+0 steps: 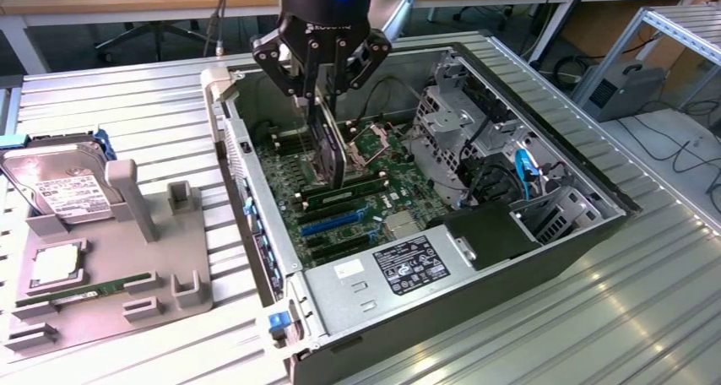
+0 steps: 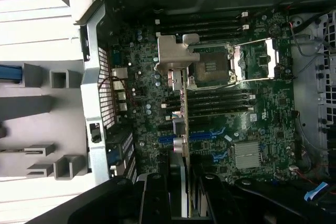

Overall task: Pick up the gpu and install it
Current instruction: 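Pick up the gpu and move the gpu toward the slot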

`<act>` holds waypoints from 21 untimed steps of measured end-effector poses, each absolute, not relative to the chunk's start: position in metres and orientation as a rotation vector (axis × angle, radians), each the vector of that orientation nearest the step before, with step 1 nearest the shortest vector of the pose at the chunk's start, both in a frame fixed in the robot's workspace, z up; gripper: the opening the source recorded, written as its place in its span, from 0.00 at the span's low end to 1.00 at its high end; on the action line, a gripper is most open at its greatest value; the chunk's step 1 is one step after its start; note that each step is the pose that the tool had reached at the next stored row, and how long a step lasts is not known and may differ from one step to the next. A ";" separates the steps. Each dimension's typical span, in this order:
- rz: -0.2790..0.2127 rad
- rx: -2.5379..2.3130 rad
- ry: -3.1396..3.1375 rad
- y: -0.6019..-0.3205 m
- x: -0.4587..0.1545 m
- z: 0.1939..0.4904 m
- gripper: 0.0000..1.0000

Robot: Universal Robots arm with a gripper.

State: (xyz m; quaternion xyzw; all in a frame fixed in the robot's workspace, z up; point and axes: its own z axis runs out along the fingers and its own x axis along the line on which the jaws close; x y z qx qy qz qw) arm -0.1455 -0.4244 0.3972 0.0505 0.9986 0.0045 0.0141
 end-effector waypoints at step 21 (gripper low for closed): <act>0.014 0.157 3.109 -0.424 -0.114 0.388 0.27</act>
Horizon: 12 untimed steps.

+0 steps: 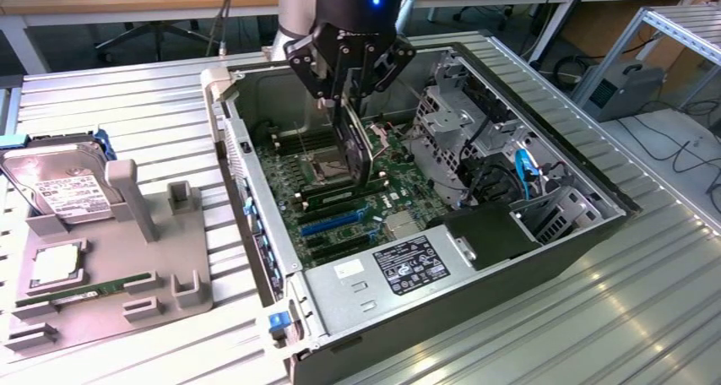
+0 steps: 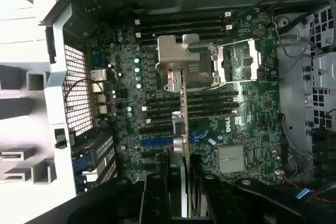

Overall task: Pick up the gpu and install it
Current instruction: 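Pick up the gpu and move the gpu toward the slot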

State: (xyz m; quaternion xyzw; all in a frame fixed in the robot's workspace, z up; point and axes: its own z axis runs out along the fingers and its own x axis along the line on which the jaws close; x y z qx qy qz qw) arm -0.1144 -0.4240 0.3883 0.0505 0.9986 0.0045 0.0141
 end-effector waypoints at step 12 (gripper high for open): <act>0.014 0.157 3.109 -0.424 -0.098 0.384 0.27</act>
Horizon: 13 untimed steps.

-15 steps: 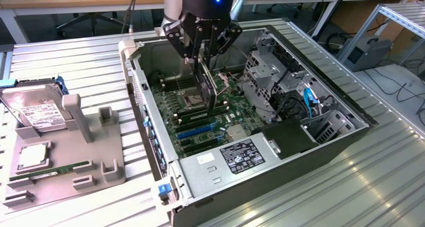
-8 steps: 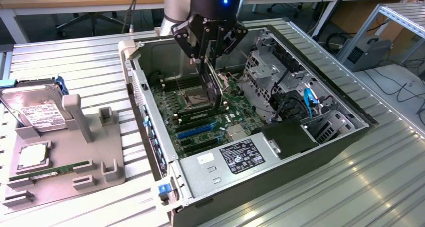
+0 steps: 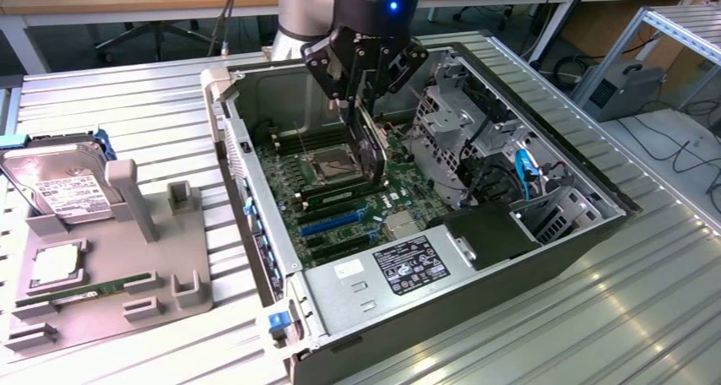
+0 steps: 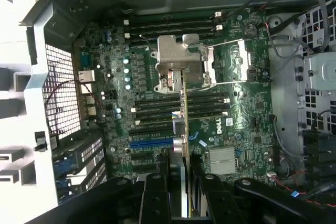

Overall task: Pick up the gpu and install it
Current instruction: 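Pick up the gpu and move the gpu toward the slot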

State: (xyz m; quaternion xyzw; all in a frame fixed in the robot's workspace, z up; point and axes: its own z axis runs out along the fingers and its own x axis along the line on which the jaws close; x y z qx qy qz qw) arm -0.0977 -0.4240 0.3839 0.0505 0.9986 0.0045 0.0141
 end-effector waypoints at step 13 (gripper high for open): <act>0.014 0.157 3.109 -0.424 -0.083 0.379 0.27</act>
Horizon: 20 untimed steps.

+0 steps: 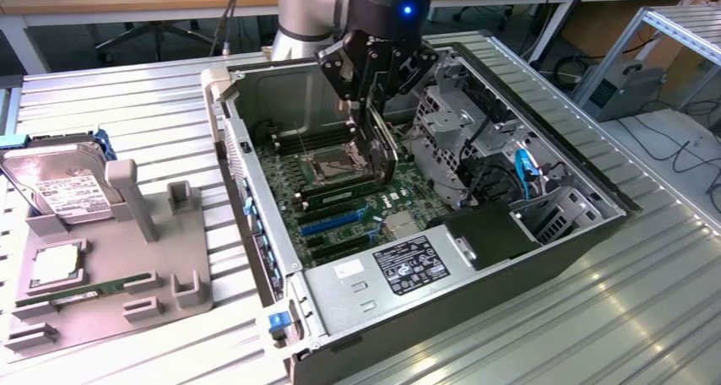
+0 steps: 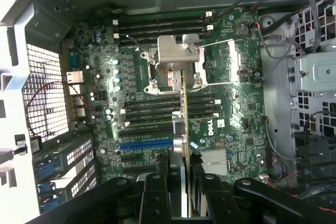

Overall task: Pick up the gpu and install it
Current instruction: 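Pick up the gpu and move the gpu toward the slot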

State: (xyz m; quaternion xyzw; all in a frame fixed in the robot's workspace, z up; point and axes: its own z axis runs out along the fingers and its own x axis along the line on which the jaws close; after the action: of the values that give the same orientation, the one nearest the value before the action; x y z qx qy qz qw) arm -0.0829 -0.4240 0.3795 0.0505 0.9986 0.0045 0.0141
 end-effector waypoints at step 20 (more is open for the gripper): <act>0.014 0.157 3.110 -0.422 -0.052 0.370 0.27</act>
State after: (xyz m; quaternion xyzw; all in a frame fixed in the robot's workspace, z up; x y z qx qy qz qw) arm -0.0525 -0.4216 0.3697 0.0505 0.9986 0.0045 0.0140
